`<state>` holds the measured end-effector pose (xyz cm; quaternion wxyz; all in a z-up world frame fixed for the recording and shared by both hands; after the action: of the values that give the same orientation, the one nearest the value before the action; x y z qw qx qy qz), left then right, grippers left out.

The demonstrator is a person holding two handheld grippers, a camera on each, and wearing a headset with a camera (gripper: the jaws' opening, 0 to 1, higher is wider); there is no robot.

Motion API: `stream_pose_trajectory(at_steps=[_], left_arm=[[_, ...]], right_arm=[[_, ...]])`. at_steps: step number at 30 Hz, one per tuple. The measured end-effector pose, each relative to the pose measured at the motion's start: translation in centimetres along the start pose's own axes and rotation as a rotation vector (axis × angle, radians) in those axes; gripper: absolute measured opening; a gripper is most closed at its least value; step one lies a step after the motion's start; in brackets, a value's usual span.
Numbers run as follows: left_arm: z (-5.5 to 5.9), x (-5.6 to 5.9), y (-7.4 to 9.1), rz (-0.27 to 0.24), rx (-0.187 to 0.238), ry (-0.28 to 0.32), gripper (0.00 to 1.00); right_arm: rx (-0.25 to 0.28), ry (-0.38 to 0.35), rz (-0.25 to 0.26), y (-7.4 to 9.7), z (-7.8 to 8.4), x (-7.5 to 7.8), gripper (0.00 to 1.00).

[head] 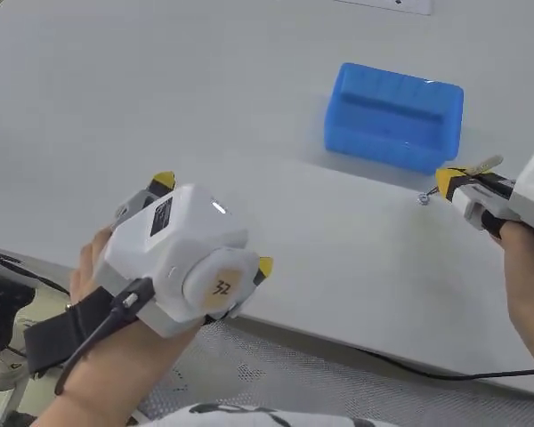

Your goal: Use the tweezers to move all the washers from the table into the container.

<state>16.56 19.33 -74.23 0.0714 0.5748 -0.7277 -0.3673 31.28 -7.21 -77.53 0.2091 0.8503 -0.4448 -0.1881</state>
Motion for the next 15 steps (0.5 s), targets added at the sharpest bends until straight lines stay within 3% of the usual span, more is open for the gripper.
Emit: stream_pose_trajectory(at_steps=[15], left_arm=[[0.01,0.02,-0.03,0.002,-0.003,-0.001,0.87]], right_arm=[[-0.025,0.049,0.0,-0.18,0.37,-0.33,0.05]])
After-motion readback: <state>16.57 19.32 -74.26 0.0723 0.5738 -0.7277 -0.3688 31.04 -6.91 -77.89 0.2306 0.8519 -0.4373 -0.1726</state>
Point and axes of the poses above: the centre of the closed fingertips' face, and the gripper's own axes: y roughly backward along the fingers, x roughly to its right, z roughly out of its underside, the point moved 8 cm from there along y, roughly backward along the fingers, and after that the axes turned 3 degrees about x, right-handed, at the moved point
